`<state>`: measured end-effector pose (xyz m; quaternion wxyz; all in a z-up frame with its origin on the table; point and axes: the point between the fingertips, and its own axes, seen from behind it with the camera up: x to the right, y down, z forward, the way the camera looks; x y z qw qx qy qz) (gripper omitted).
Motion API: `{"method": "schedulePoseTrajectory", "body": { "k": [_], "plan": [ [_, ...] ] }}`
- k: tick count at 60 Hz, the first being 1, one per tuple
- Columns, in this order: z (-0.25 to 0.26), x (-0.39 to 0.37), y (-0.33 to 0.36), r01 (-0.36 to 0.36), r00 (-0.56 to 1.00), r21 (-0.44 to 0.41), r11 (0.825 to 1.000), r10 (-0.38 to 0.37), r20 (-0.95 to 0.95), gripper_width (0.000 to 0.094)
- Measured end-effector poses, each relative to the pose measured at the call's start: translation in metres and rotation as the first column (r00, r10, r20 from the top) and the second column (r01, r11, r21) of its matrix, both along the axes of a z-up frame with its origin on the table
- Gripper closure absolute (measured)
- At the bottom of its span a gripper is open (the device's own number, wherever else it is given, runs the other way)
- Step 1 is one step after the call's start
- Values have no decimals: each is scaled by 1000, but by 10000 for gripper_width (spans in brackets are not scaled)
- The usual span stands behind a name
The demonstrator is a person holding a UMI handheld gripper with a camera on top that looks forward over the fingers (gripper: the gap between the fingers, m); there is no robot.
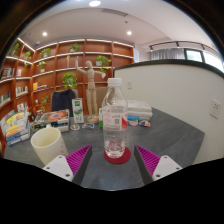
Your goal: Pour water
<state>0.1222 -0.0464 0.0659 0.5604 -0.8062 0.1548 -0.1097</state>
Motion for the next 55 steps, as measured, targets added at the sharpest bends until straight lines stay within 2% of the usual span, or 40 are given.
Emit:
{"method": "schedulePoseTrajectory", "body": {
  "k": [7, 15, 22, 33, 46, 55],
  "plan": [
    [17, -34, -31, -90, 995, 40, 995, 91, -30, 44],
    [53, -63, -70, -139, 989, 98, 985, 144, -44, 46],
    [74, -86, -95, -201, 978, 106, 974, 207, -39, 49],
    [92, -110, -116, -247, 969, 118, 962, 247, 16, 47],
    [105, -135, -122, -323, 946, 125, 938, 317, 67, 47],
    [116, -145, -124, -345, 938, 138, 929, 334, 95, 52]
  ]
}}
